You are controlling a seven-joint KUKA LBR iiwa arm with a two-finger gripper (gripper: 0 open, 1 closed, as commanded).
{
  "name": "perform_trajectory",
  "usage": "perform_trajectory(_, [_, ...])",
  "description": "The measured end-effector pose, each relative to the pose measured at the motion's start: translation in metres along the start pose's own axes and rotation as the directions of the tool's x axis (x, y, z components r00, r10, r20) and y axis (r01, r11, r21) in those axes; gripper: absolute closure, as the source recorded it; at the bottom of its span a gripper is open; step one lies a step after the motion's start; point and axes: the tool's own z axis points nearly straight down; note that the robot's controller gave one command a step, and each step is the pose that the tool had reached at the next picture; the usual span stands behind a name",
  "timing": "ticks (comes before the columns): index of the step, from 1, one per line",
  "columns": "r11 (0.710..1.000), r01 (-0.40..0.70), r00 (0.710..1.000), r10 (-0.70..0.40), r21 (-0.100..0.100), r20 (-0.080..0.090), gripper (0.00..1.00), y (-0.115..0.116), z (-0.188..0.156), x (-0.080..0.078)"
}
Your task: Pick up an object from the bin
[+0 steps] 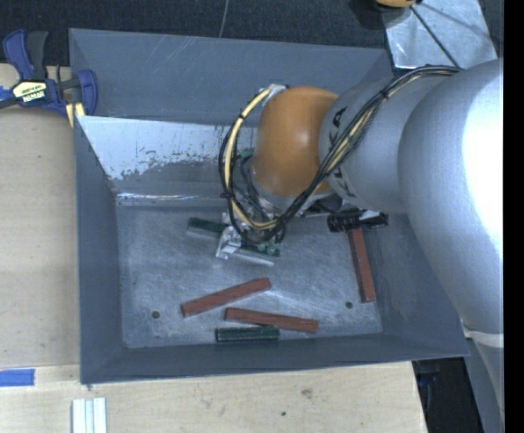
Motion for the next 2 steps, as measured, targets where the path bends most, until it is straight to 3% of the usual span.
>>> perform_trajectory(2, [1.0, -0.001, 1.0, 0.001, 0.012, -0.01, 1.0, -0.003, -0.019, 0.001])
